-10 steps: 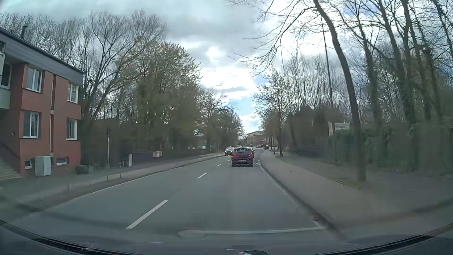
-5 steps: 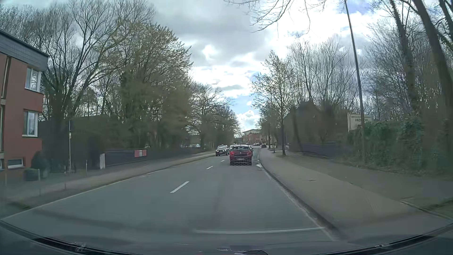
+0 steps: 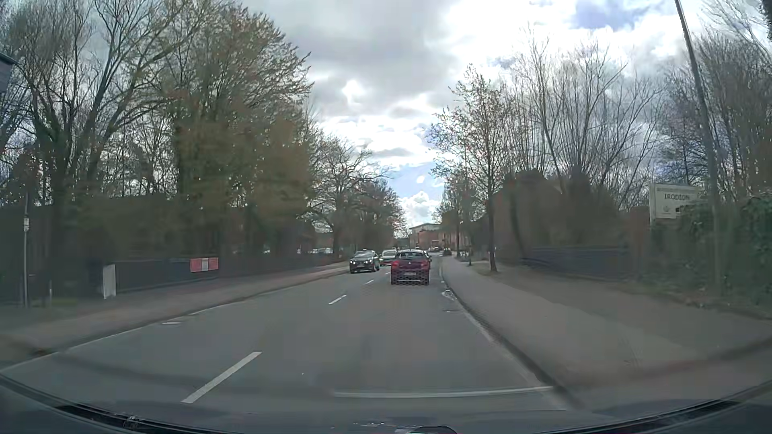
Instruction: Follow the waypoints while adhering to traffic rules and regulations
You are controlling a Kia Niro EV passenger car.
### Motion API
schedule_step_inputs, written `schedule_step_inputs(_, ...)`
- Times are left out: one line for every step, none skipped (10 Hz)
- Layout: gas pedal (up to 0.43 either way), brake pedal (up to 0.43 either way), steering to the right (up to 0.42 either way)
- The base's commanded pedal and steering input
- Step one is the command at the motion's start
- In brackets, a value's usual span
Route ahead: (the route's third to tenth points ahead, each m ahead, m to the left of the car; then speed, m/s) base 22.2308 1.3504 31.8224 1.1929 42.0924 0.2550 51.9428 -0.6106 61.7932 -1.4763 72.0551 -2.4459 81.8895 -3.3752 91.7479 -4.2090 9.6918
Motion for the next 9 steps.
schedule_step_inputs(0.087, 0.0, 0.005)
schedule_step_inputs(0.11, 0.0, 0.006)
schedule_step_inputs(0.118, 0.0, 0.006)
schedule_step_inputs(0.118, 0.0, 0.006)
schedule_step_inputs(0.13, 0.0, 0.006)
schedule_step_inputs(0.138, 0.0, 0.006)
schedule_step_inputs(0.138, 0.0, 0.006)
schedule_step_inputs(0.138, 0.0, 0.006)
schedule_step_inputs(0.138, 0.0, 0.005)
